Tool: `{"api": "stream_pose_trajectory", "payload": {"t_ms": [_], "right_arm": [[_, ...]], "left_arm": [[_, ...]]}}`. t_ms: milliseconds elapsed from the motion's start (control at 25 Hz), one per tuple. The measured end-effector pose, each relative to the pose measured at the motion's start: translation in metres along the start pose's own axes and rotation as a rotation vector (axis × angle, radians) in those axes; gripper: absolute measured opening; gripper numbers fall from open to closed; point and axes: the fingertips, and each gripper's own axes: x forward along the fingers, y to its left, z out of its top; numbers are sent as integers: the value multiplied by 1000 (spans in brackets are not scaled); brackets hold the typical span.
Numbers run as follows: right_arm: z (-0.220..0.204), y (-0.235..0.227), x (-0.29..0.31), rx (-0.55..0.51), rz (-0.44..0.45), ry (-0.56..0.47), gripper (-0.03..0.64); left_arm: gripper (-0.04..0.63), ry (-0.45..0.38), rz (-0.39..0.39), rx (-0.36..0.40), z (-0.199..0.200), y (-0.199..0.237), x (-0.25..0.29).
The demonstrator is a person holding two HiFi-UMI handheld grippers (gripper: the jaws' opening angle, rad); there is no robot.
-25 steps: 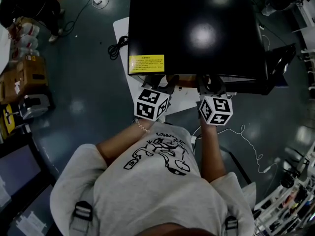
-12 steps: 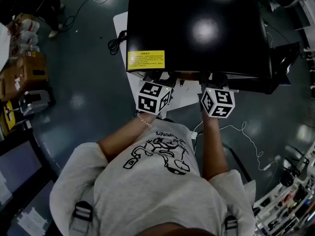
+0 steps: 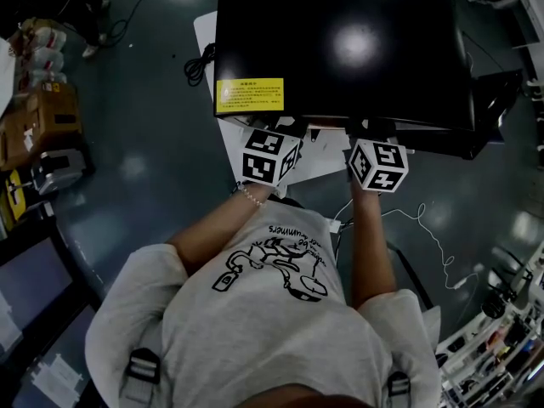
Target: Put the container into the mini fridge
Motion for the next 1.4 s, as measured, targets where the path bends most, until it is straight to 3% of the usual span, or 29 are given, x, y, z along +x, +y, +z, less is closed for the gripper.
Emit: {"api": "stream_pose_trajectory", "payload": {"t_ms": [1400], "right_arm": [[-6,-9,30,1,20,11,195]], "left_arm": [[190,10,73,77,-3,13,19]]}}
